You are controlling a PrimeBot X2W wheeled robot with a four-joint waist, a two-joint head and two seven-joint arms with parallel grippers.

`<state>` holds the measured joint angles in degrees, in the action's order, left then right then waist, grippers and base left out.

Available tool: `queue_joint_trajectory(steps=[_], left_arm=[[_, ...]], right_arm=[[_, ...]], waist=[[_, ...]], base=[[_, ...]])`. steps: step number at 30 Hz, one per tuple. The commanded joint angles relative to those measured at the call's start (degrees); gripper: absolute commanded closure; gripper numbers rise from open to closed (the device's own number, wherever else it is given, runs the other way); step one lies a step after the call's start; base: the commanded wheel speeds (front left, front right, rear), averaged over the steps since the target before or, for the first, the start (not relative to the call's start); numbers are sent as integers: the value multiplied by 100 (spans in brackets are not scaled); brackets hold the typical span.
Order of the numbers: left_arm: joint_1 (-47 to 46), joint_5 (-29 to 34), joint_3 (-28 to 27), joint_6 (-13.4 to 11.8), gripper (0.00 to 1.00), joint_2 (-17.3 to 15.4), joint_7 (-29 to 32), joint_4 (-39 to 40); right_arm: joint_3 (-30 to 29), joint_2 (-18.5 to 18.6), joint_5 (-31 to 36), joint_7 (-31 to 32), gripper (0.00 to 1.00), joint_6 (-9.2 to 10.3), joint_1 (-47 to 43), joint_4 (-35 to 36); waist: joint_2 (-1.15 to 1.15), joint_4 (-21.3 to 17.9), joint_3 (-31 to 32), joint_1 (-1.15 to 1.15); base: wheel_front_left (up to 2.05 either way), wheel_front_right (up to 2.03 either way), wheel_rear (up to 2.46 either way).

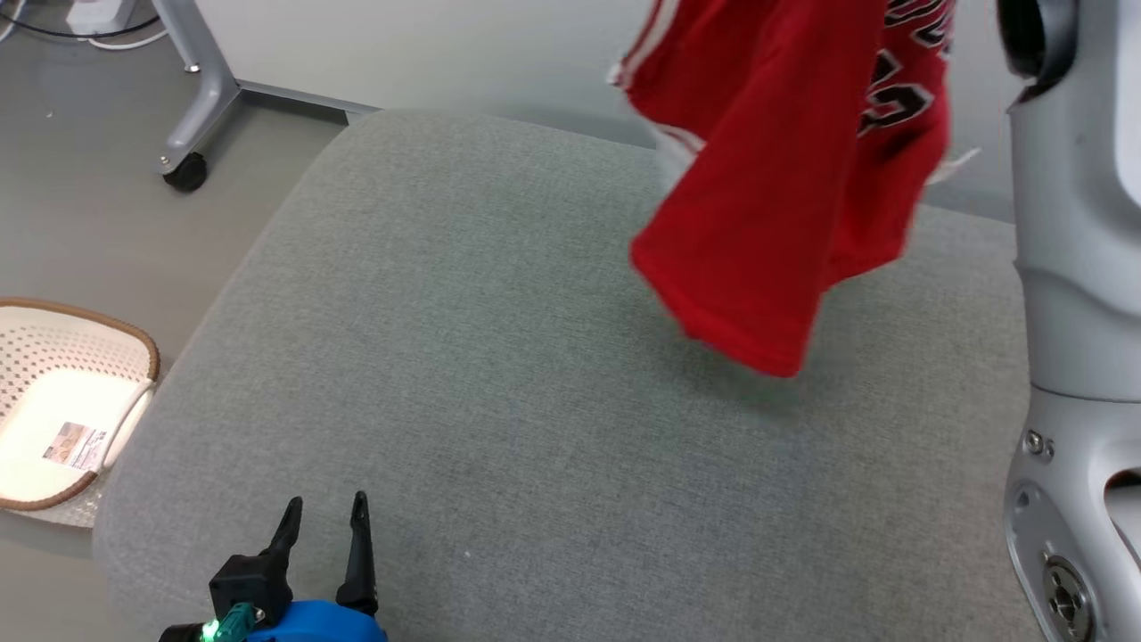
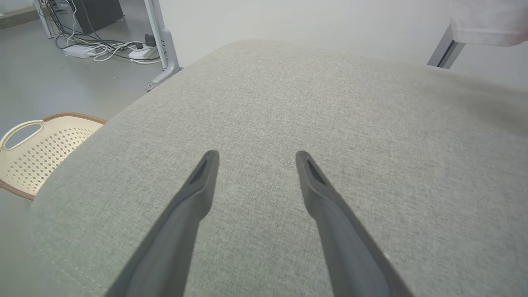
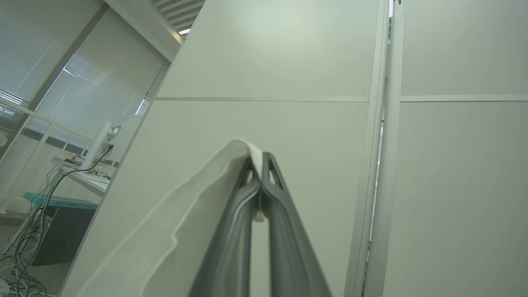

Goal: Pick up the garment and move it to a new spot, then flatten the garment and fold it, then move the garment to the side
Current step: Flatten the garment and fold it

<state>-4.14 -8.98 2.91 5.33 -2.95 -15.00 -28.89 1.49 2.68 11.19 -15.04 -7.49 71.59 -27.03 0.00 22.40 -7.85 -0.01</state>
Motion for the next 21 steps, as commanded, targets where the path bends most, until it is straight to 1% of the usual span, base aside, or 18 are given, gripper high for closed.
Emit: queue_joint_trajectory(steps=[1,5,8,14,15,16,17,18,19,20,21], left_arm=[[15,56,-36,-6,0,13,-26,19],[-36,64,-113,27,0,1,-26,87],[-126,92,-125,59,0,7,-27,195],[-261,167,-130,116,0,4,-26,391],[-265,170,-157,119,0,3,-27,423],[-265,170,-157,119,0,3,-27,423],[-271,192,-160,127,0,1,-26,451],[-273,202,-171,142,0,1,-27,482],[-282,216,-162,156,0,8,-26,513],[-291,236,-157,169,0,5,-27,549],[-305,256,-158,179,0,-3,-26,581]], right_arm=[[-233,44,27,-17,100,-1,-298,110],[-818,72,310,-18,100,-1,-944,219],[-1320,105,478,-18,100,-1,-1833,264],[-2236,56,616,-20,100,-1,-3930,174],[-2324,50,622,-20,100,-1,-4199,101],[-2324,50,622,-20,100,-1,-4199,101],[-2445,36,602,-20,100,-1,-4472,-27],[-2514,31,491,-21,87,-1,-4623,-93],[-2432,28,463,-24,38,-3,-4749,-150],[-2401,18,314,-23,0,-2,-4870,-230],[-2346,31,220,-24,0,-1,-4987,-294]], waist=[[0,-136,0,1],[0,-500,-66,1],[0,-788,-158,1],[0,-1194,-195,1],[0,-1270,-183,1],[0,-1270,-183,1],[0,-1333,-172,1],[0,-1404,-162,1],[0,-1464,-153,1],[0,-1526,-142,1],[0,-1597,-129,1]], base=[[0,0,0],[0,0,0],[0,0,0],[0,0,0],[0,0,0],[0,0,0],[0,0,0],[0,0,0],[0,0,0],[0,0,0],[0,0,0]])
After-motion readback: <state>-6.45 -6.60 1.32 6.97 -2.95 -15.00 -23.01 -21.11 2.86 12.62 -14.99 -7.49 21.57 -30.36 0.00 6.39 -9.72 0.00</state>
